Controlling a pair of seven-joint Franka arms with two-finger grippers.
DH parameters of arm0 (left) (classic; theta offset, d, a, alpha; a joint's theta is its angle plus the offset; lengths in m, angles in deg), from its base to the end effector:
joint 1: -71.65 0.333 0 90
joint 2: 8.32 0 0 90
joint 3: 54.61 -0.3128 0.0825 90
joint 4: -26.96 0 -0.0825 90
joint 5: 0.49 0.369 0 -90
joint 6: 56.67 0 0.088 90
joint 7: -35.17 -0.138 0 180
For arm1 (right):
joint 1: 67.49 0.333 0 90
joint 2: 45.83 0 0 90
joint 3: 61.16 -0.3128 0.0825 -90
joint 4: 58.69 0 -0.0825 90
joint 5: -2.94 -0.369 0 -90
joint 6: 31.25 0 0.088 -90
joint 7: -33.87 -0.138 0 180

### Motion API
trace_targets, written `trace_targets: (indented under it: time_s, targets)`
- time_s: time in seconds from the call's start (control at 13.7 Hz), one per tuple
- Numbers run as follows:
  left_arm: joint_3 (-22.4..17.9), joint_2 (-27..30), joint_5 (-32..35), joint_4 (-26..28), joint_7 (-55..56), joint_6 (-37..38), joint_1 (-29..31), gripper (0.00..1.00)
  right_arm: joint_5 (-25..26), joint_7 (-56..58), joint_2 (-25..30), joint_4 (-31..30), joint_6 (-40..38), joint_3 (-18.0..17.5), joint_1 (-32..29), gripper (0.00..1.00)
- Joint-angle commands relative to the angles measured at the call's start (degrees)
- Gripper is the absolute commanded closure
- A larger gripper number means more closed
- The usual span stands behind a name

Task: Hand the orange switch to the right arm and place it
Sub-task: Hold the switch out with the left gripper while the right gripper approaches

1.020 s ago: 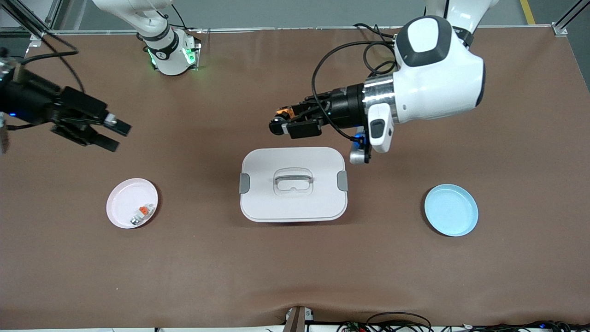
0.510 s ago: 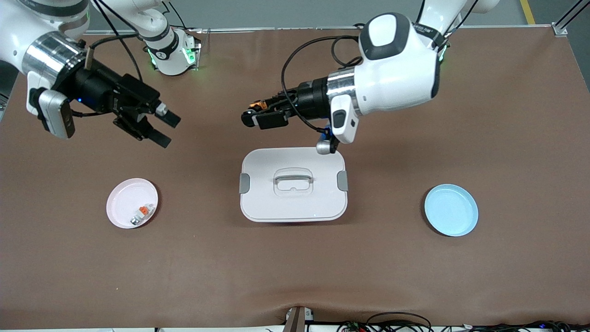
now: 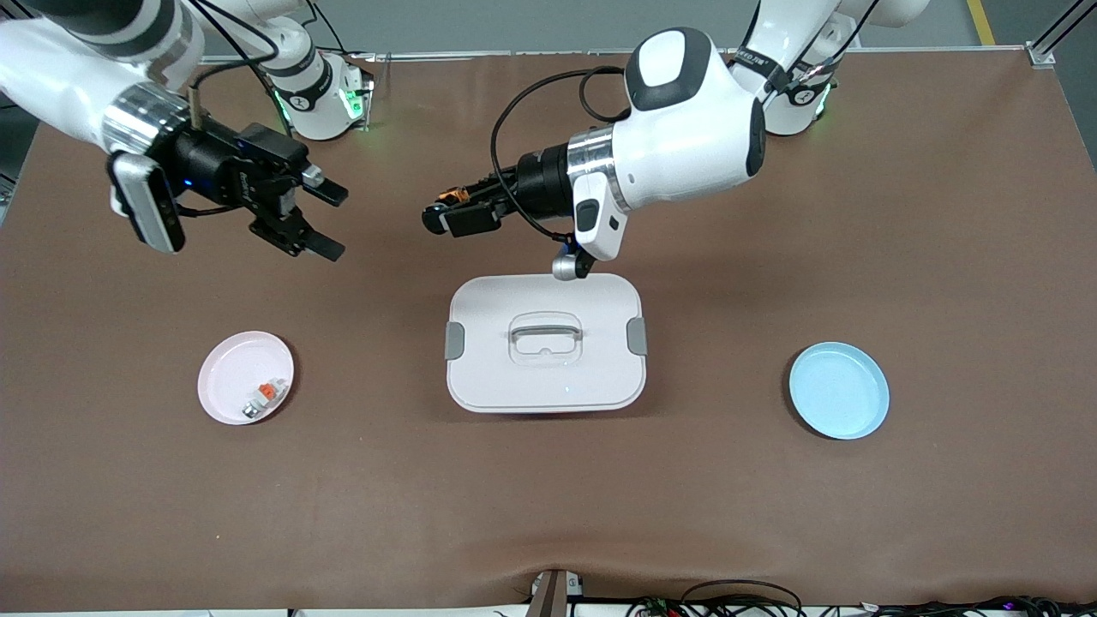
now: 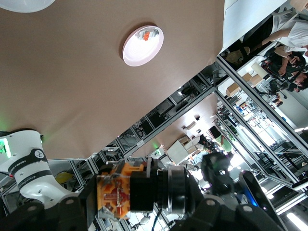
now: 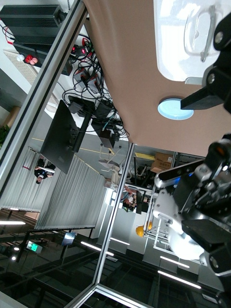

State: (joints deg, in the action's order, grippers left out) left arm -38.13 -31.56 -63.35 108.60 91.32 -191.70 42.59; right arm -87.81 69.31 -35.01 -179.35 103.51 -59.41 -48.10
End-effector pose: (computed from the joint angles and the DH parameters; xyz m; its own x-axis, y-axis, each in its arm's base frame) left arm 0.5122 -0.5125 0.5294 0.6326 0.2960 -0.7157 0.7735 -0.2874 0.5649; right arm 0.5114 0.1994 0.5545 0.8806 -0.3315 0.3386 0.2229 -0.3408 -0.9133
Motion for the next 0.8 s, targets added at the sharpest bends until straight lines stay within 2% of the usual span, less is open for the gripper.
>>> trace_targets:
  time_s: [0.0, 0.07, 0.15, 0.22, 0.73]
  targets:
    - [-0.49, -0.67, 1.25, -1.66, 1.15, -0.59, -0.65, 0.93, -13.06, 11.44, 2.54, -5.63, 3.14, 0.36, 4.67, 0.0]
    - [-0.49, -0.49, 1.33, -1.66, 1.15, -0.5, -0.65, 0.93, -21.05, 16.53, 2.37, -6.43, 5.06, 0.36, 7.04, 0.0]
    - [-0.49, -0.41, 1.33, -1.66, 1.15, -0.5, -0.56, 0.93, -26.87, 20.67, 2.28, -6.52, 6.64, 0.36, 8.98, 0.0]
    - [-0.49, -0.32, 1.33, -1.66, 1.15, -0.59, -0.56, 0.93, -29.63, 22.54, 2.19, -6.61, 6.74, 0.36, 9.78, 0.0]
    - [-0.49, 0.91, 1.33, -1.49, 1.58, -0.32, -0.47, 0.93, -30.09, 23.26, 1.75, -6.79, 6.31, 0.45, 10.93, 0.0]
